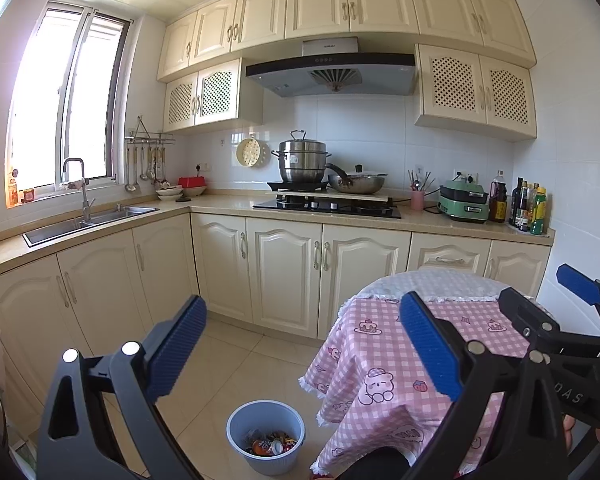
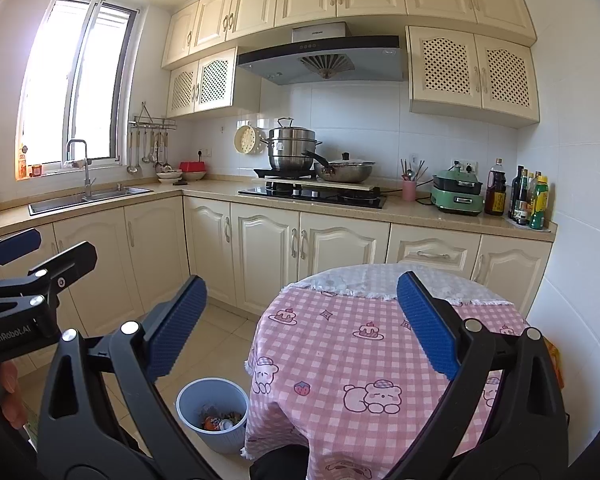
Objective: Collect trash
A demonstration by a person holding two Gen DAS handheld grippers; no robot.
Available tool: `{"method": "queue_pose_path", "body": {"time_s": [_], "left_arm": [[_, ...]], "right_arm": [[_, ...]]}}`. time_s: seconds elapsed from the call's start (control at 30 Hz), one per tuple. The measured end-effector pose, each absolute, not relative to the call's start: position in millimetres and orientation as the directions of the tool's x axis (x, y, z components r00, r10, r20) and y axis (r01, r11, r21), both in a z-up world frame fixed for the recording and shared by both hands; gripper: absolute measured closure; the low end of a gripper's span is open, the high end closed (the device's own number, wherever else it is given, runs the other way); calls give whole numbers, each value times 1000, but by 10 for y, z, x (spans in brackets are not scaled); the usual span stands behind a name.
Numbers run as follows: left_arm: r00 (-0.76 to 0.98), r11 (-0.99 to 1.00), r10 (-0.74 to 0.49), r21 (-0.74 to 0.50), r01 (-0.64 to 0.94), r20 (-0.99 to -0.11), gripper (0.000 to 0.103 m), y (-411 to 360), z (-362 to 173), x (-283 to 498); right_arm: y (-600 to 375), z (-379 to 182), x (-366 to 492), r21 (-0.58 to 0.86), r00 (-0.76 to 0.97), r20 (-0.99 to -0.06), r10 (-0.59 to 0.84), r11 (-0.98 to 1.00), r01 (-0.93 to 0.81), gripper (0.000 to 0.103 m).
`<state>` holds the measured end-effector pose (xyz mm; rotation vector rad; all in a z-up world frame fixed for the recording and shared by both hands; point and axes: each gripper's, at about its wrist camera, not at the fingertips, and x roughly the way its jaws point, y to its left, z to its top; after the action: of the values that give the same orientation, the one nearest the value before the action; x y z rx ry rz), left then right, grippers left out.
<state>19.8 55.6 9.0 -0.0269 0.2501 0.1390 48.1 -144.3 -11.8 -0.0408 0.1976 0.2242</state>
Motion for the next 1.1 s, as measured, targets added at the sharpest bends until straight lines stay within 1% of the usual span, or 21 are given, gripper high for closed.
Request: {"method": "queue_pose_path", "body": {"time_s": [1.1], "left_arm": [[958, 991, 129, -4, -135, -255, 8, 533, 45, 229]], "right_arm": [[-1464, -204, 532, -20, 950, -216, 227, 971, -237, 9]]}}
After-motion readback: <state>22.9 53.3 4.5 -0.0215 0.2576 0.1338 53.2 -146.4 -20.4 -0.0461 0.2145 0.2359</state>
